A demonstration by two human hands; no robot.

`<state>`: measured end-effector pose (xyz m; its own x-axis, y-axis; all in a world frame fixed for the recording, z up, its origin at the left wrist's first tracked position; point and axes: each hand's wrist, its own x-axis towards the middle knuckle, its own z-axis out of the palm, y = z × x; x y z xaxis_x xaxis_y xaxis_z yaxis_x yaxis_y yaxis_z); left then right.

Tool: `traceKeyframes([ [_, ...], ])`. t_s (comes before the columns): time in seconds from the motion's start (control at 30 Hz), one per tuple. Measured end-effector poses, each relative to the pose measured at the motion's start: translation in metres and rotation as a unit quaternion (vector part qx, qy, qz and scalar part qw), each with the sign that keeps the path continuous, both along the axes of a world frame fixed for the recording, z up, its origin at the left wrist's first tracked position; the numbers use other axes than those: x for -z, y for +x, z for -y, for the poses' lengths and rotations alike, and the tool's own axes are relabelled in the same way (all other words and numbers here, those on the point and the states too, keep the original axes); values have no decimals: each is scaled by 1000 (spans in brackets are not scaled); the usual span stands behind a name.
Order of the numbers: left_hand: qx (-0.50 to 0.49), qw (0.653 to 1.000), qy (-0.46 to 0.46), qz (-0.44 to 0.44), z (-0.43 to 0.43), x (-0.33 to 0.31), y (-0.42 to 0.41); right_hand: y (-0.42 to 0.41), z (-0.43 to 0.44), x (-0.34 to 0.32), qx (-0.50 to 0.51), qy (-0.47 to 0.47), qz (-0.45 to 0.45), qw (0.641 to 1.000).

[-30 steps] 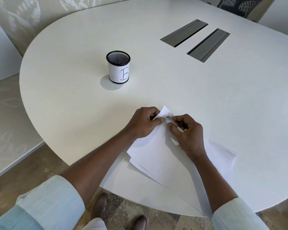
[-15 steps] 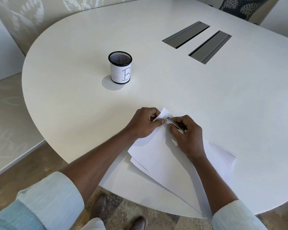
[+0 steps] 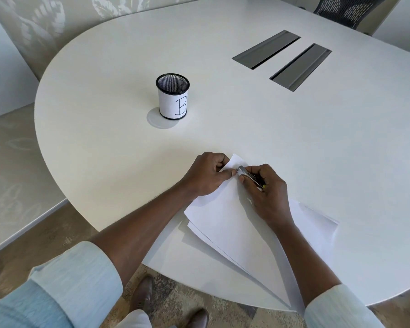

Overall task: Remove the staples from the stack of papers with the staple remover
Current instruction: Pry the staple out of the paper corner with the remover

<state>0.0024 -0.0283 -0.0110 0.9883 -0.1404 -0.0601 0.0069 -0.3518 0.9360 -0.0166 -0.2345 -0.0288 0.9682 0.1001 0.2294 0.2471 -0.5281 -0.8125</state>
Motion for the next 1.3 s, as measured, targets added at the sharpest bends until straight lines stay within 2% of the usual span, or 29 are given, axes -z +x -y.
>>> traceKeyframes([
  [0.47, 0, 1000, -7, 3, 1, -1, -1, -1, -2, -2, 5, 19, -13, 1000],
  [0.63, -1, 1000, -4, 4, 0, 0, -3, 2, 2, -3, 51, 87, -73, 992],
  [0.83, -9, 1000, 0, 11, 0, 2, -1, 0, 3, -4, 45, 110, -70, 990],
  [1.3, -1, 1000, -9, 13, 0, 4, -1, 3, 3, 6, 17, 53, -36, 998],
])
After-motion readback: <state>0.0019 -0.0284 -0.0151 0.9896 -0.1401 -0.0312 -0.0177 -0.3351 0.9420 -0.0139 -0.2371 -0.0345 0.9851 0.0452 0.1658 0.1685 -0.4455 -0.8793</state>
